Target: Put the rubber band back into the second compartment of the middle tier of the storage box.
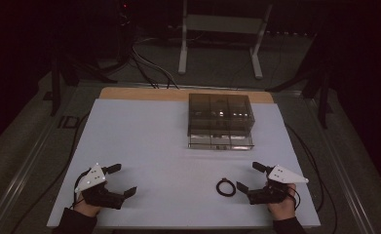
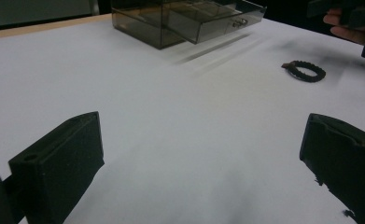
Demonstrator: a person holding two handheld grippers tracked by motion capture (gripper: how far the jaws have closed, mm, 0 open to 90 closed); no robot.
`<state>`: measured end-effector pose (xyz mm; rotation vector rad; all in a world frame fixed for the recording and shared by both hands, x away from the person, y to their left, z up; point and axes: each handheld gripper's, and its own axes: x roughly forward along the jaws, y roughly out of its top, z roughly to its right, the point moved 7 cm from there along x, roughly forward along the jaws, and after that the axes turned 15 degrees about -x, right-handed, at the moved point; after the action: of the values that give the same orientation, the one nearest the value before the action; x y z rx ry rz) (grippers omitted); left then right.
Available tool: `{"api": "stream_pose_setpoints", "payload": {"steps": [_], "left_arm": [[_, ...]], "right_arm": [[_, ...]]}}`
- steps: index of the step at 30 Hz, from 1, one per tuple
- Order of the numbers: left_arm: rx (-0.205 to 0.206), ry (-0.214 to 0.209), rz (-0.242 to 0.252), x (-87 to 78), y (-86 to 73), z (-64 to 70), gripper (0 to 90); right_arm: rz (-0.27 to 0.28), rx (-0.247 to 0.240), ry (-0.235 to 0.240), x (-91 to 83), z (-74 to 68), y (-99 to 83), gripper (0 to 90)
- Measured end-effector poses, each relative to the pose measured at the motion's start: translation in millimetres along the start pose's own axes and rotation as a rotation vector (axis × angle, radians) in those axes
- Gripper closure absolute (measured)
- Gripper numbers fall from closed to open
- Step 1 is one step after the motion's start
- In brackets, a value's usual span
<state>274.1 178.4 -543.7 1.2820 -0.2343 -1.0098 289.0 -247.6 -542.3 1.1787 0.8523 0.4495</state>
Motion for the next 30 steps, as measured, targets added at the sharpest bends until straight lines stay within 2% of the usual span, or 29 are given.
{"api": "stream_pose_setpoints", "payload": {"steps": [4,8,16,24,30], "left_arm": [[0.002,0.004,-0.003,0.4,-0.3,0.1,0.3],[0.004,0.02,-0.003,0.9,-0.3,-1.4,0.3],[0.007,0.025,0.004,0.5,1.1,-1.8,0.3],[-0.003,0.023,0.008,1.5,0.8,-2.0,0.4],[0.001,0.019,0.003,2.8,0.5,-0.7,0.4]], "right_arm": [[-0.002,0.005,0.012,0.8,-1.4,0.1,0.0],[0.009,0.032,0.022,-0.6,0.4,0.3,0.0],[-0.034,0.039,-0.026,-2.4,6.2,-1.8,0.0],[-0.02,0.055,-0.02,-4.1,9.0,3.5,0.0],[0.005,0.044,-0.026,-8.4,9.9,13.1,0.0]]}}
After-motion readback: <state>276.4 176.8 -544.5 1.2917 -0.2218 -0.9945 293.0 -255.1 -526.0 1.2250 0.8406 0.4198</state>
